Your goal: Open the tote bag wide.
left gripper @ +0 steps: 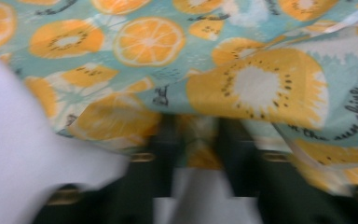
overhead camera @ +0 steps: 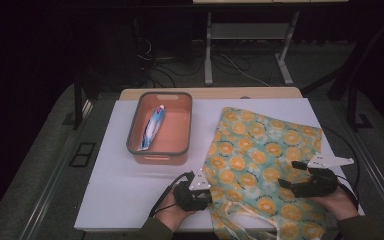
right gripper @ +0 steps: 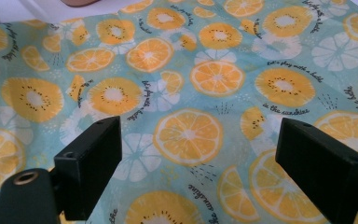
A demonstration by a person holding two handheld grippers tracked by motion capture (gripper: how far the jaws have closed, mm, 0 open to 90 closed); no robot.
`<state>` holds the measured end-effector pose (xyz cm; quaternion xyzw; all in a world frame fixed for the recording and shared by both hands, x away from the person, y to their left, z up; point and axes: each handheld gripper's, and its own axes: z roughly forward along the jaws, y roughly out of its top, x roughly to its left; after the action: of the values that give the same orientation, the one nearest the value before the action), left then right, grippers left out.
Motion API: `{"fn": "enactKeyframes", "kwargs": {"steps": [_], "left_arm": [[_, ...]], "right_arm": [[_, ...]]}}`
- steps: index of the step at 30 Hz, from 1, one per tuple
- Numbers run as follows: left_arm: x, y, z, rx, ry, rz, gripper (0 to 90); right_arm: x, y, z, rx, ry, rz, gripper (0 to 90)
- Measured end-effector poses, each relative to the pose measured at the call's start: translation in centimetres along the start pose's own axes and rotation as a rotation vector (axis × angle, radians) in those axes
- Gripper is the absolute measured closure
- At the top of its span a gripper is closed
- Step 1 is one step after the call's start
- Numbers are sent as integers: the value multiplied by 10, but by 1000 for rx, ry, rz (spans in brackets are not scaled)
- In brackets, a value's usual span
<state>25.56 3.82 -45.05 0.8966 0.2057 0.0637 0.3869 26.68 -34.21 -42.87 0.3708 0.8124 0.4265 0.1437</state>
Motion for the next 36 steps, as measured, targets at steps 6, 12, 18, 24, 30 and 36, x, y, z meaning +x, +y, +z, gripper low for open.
{"fn": "enactKeyframes", "kwargs": {"steps": [6,12,18,24,30,36], "left_arm": [[8,6,1,2,26,-10,895],[36,21,3,-50,105,-56,895],[56,27,16,-69,153,-117,895],[58,24,1,-109,140,-157,848],[51,10,-29,-108,113,-164,669],[50,-17,-63,-142,89,-192,510]], "right_arm": [[0,0,0,-2,0,4,143],[-1,0,0,-1,-1,2,143],[-1,0,0,-1,-2,3,143],[0,0,0,-3,5,0,143],[9,4,1,10,50,-17,144],[29,10,10,48,125,-56,158]]}}
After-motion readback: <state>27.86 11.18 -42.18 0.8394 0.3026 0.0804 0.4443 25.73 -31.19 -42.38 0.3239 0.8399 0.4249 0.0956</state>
